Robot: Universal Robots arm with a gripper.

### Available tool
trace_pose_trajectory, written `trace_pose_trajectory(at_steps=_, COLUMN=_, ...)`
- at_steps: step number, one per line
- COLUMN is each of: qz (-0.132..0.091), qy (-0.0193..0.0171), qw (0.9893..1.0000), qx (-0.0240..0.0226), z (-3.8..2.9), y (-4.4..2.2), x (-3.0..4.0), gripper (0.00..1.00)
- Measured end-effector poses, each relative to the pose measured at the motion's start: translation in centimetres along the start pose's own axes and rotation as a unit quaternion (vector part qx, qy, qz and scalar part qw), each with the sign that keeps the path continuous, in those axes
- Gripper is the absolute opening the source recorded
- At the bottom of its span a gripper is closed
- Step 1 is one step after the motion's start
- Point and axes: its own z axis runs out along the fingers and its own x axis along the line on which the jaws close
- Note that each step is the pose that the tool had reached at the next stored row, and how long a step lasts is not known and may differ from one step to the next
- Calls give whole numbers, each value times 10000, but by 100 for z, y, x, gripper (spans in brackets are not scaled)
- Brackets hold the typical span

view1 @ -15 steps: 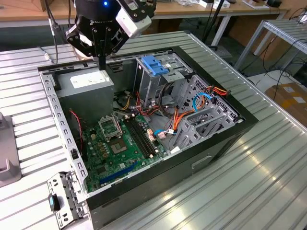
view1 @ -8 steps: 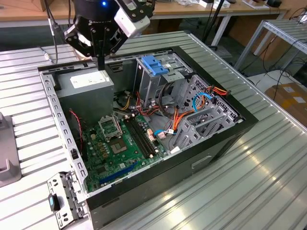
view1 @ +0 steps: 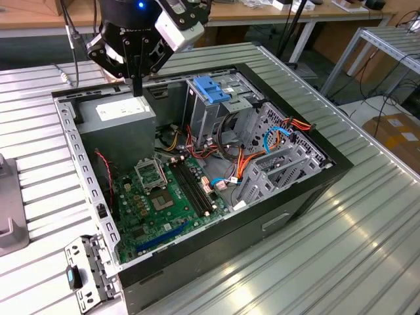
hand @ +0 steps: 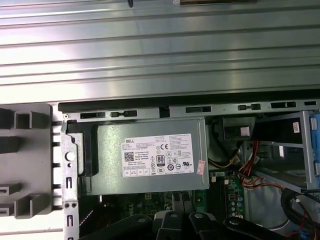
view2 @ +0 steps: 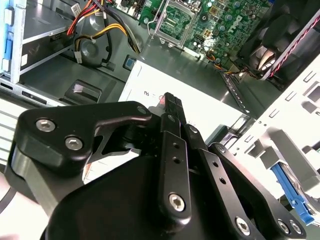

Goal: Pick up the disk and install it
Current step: 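Reach for the disk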

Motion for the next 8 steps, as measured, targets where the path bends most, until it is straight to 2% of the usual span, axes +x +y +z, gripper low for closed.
trace_pose_trajectory(at_steps=8, qz=0, qy=0, qw=10000, qx=0, z=1, y=-2, x=19, gripper=10)
